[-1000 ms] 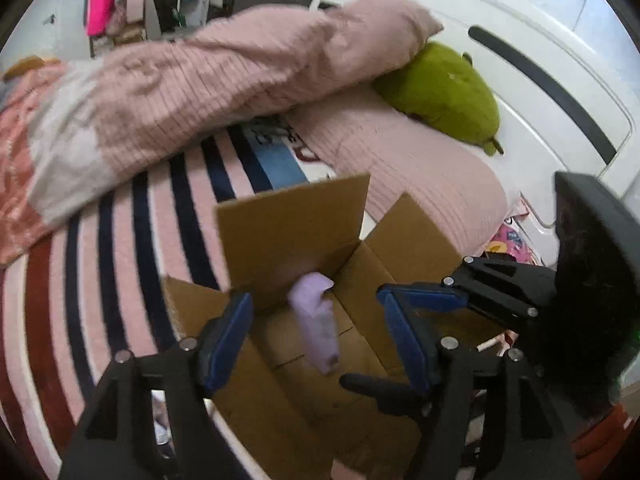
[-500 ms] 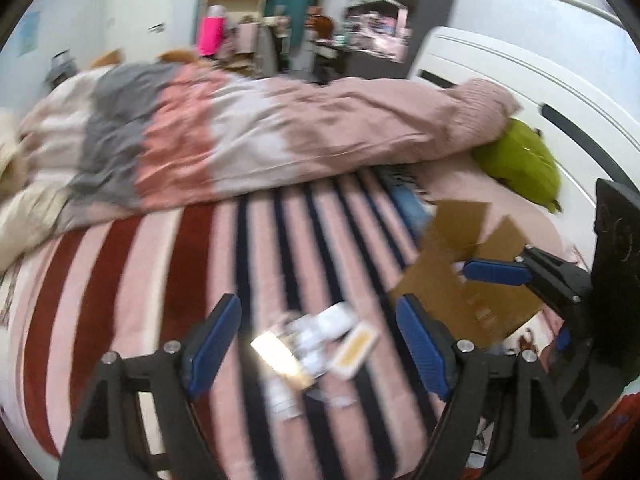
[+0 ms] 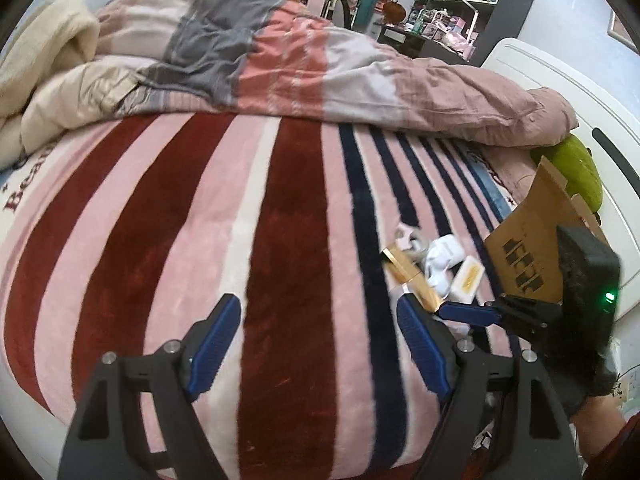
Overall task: Organize rigid objects
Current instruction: 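Return the right gripper to the items and grasp the white tube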
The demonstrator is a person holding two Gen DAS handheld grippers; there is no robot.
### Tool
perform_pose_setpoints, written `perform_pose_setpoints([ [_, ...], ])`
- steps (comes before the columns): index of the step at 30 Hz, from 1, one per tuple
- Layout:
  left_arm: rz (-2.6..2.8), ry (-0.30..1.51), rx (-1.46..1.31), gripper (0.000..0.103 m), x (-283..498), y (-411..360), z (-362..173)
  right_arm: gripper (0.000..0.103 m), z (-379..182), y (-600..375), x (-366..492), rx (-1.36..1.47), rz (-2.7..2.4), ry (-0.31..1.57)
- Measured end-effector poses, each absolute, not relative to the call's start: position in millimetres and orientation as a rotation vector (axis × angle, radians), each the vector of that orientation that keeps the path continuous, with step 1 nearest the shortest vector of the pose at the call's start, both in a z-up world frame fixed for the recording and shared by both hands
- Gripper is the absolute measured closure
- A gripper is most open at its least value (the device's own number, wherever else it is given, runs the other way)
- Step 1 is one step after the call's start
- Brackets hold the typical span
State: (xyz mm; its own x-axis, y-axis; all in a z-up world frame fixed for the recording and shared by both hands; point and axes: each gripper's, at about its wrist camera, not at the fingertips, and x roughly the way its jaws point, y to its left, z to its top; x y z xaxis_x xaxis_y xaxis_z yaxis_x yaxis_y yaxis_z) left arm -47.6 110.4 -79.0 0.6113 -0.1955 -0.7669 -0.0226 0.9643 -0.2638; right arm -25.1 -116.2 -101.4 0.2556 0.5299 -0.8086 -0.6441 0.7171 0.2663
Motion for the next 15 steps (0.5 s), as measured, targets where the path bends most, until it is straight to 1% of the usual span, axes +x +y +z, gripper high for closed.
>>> perform_pose_setpoints([
  [1, -0.101, 0.913, -0.26, 0.025, -50, 111, -81, 0.044, -108, -117, -22, -0.113, 0.769, 1.051],
  [2, -0.103, 0.914, -0.263, 0.025, -52, 113, -83, 0.052, -113, -119, -19, -0.099, 0.74, 1.061],
  [4, -0.109, 0.915, -0.277, 0.025, -53, 117, -85, 0.061, -121, -123, -12, -0.045, 0.705, 1.081],
  [6, -0.11, 0.914, -0.289, 0.025, -54, 121, -86, 0.065, -127, -123, -6, -0.018, 0.687, 1.092],
  [10, -0.109, 0.912, -0.293, 0.025, -55, 125, -86, 0.078, -131, -119, 1, -0.041, 0.593, 1.07],
  [11, -0.112, 0.913, -0.293, 0.025, -55, 125, -85, 0.08, -131, -117, 0, -0.057, 0.583, 1.072],
  [15, -0.116, 0.925, -0.292, 0.025, -56, 122, -80, 0.081, -126, -112, -6, -0.091, 0.59, 1.057],
])
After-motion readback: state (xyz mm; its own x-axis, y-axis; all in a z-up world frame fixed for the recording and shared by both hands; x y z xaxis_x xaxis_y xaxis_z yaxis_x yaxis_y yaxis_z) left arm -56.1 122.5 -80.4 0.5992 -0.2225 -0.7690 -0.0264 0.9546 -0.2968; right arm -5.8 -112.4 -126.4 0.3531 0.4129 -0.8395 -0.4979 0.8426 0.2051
